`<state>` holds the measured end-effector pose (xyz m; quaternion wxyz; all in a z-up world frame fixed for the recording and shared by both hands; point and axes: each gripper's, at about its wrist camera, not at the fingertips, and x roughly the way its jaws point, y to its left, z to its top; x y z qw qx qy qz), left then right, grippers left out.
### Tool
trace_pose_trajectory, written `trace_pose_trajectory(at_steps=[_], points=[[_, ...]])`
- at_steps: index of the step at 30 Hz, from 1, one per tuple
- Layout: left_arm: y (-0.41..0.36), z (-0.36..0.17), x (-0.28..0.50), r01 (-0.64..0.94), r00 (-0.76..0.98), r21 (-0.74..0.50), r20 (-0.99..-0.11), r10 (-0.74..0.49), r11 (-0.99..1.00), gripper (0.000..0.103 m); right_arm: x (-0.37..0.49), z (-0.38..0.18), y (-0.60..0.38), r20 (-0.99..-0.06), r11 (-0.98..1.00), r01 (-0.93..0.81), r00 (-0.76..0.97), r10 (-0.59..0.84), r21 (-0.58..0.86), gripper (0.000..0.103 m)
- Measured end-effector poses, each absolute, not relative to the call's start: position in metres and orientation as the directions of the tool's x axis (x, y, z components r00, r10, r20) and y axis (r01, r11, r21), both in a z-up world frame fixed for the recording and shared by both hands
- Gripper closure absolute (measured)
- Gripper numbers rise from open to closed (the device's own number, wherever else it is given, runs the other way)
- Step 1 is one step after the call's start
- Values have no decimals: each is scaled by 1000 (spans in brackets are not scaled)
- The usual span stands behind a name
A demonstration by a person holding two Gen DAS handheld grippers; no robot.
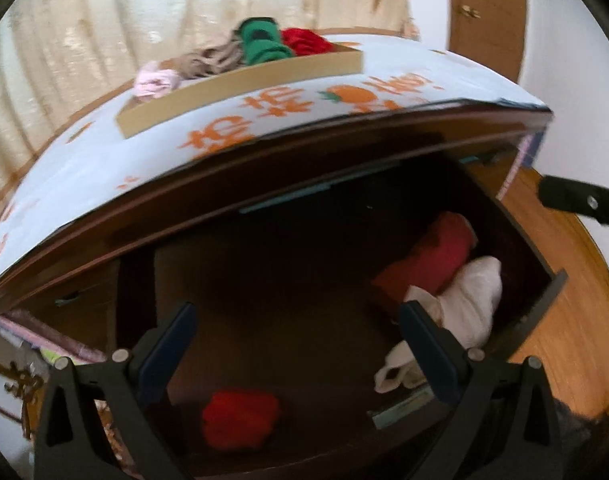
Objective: Take underwear out of drawer
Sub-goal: 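Move both open tools down into the open drawer, then grasp the white dotted underwear with the left tool while the right grasps the dark red sock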
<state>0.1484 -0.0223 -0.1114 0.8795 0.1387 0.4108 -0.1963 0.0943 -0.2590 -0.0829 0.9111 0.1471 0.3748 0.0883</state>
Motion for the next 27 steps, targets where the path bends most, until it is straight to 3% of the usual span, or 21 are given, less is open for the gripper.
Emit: trace_pose_trajectory(at_steps=[14,19,27], points=[[-74,-127,156,709,314,-78,-855,-413,701,1,99,-87,-273,-670,942,-36,694,263,333,38],[-106,-145,166,766,146,-152,-906,-398,625,12,101,-90,-286,-668,933,3,699,255,359,38],[-125,-164,176,740,-40,-267,-933,-357,617,15,104,-93,-301,-659,923,39,712,243,383,38]])
